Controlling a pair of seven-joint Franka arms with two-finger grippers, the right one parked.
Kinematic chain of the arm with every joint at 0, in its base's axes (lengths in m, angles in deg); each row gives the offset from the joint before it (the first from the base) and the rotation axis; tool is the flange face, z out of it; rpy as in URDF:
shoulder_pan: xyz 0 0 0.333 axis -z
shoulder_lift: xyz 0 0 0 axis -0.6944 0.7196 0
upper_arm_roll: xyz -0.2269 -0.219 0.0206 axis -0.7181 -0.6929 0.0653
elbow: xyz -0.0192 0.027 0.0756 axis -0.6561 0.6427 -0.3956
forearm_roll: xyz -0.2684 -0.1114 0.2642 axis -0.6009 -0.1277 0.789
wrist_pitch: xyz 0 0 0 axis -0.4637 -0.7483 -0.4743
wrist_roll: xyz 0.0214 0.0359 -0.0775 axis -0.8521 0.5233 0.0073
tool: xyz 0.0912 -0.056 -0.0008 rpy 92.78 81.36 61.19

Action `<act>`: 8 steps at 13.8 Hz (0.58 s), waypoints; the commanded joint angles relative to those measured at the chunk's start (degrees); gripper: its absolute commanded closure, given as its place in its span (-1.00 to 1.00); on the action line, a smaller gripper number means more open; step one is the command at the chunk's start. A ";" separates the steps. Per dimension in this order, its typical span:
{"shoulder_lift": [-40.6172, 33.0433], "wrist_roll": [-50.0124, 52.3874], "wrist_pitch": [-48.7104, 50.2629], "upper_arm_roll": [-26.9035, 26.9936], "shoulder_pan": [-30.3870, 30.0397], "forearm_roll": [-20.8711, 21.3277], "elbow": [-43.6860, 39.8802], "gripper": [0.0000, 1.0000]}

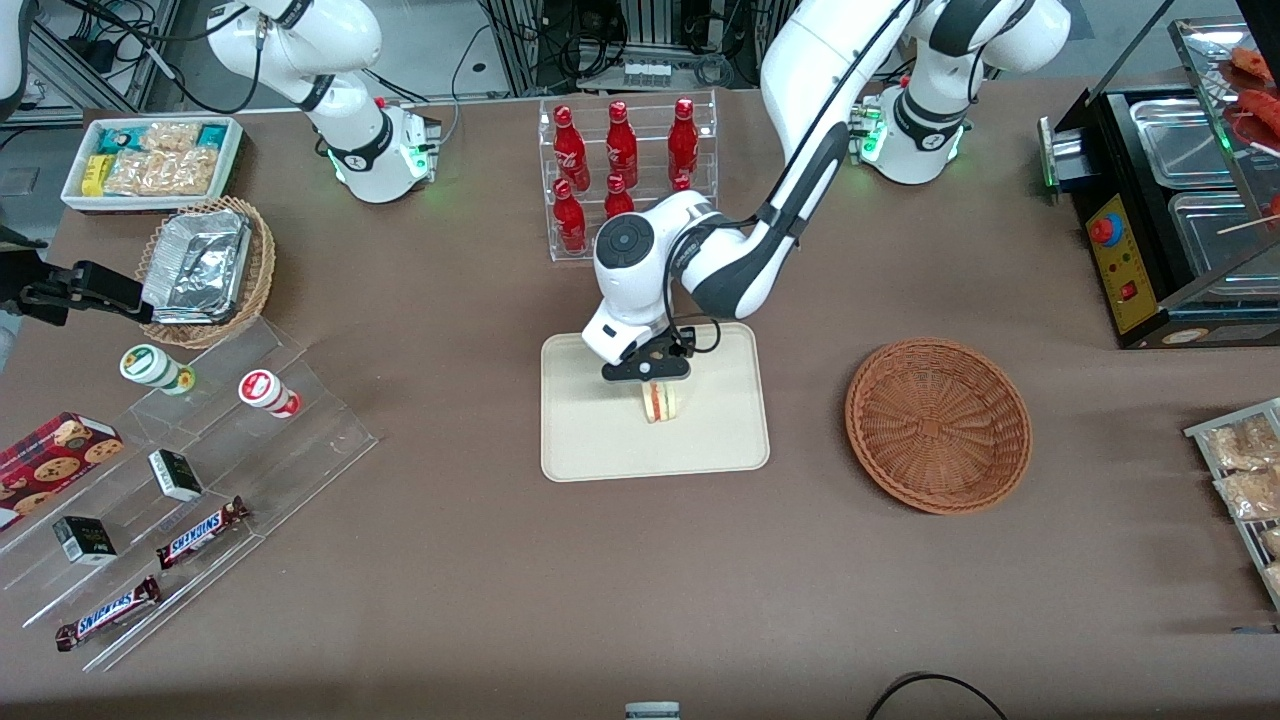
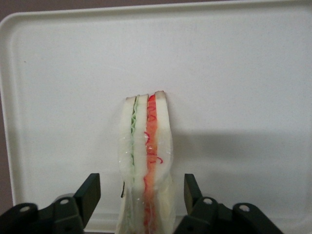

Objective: Place sandwich from basket to tray

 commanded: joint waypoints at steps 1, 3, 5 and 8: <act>-6.01 0.36 5.78 0.77 -0.25 -1.50 0.39 -1.00; -10.48 -0.42 9.73 0.77 -3.67 -3.09 0.30 -1.00; -14.53 -0.52 16.84 1.03 -4.56 -3.01 -0.05 -1.00; -21.21 -3.48 24.60 0.95 -9.99 -2.66 0.13 -1.00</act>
